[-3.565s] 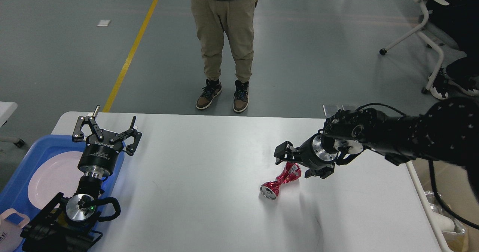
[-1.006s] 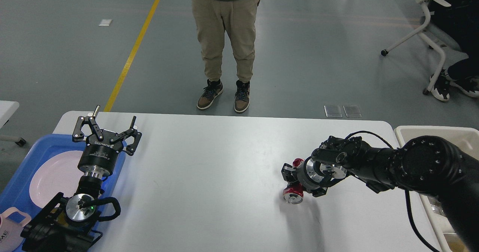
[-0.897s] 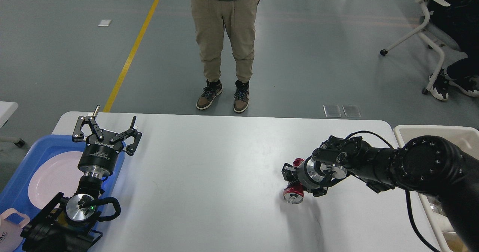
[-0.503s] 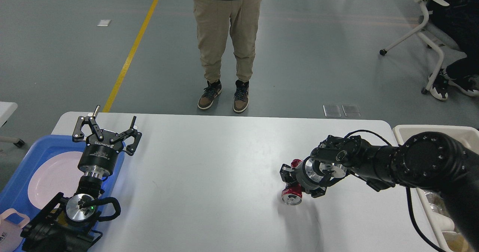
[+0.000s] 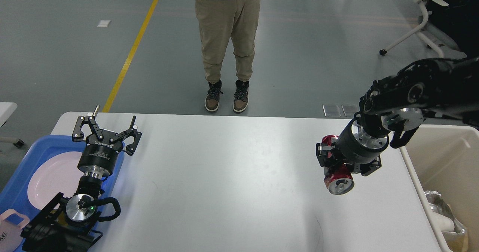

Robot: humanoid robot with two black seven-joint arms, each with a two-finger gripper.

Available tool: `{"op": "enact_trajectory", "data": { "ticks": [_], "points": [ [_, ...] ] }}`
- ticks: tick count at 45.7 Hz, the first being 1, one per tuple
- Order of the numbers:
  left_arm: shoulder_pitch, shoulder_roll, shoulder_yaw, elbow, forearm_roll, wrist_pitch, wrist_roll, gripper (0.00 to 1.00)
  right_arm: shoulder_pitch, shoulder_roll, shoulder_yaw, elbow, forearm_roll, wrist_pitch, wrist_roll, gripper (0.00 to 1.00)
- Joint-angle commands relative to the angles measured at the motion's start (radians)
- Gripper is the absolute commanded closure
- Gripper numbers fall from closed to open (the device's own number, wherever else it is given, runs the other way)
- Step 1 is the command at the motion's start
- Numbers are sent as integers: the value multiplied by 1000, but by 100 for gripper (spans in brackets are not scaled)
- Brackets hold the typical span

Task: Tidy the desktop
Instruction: 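Lift the red can and carry it into the bin, then open the right gripper inside the bin to drop the can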

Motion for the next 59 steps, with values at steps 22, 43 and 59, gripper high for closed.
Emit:
{"op": "enact_trajectory", "data": {
  "ticks": [22,43,59],
  "points": [
    [0,2,0,1,0,0,-2,4,340,-93,-163,164,-1,139,61,100],
    [0,0,0,0,0,-1,-2,4,-26,-407,-310,-118,-57,21,58,100],
    [0,0,0,1,0,0,-2,4,-560,-551,-92,-558,-62,-84,58,100]
  ]
}}
